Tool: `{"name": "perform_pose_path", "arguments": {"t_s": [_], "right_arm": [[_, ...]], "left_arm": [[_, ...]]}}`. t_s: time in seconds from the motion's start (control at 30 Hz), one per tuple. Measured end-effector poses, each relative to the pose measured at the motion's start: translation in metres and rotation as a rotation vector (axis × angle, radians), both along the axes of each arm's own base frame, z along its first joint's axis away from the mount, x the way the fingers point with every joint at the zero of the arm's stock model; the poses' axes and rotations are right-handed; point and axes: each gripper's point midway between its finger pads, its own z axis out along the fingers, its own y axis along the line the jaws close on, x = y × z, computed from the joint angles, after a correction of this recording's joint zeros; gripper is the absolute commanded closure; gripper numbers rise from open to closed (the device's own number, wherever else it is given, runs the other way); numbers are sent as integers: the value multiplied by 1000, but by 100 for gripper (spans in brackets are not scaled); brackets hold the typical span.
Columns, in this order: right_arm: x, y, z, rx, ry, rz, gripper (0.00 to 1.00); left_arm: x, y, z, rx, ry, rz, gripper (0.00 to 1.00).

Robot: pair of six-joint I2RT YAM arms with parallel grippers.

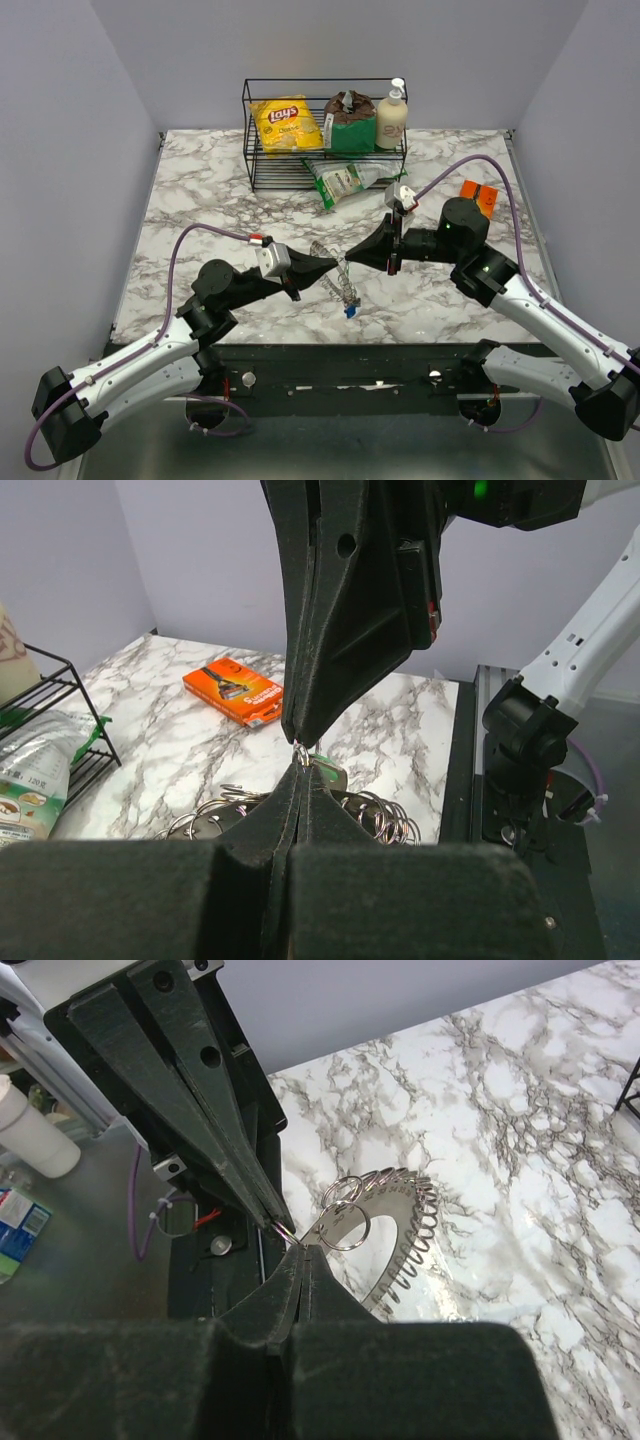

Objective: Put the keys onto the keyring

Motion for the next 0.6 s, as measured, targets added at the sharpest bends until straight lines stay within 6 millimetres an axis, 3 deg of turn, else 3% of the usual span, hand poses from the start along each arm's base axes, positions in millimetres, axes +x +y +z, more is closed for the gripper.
{"name": "perform_pose_path", "arguments": {"t_s": [0.6], "right_arm": [[3, 2, -10, -12, 14, 1, 99]], "left_arm": [[-1, -1, -5, 17, 13, -6, 100]]}}
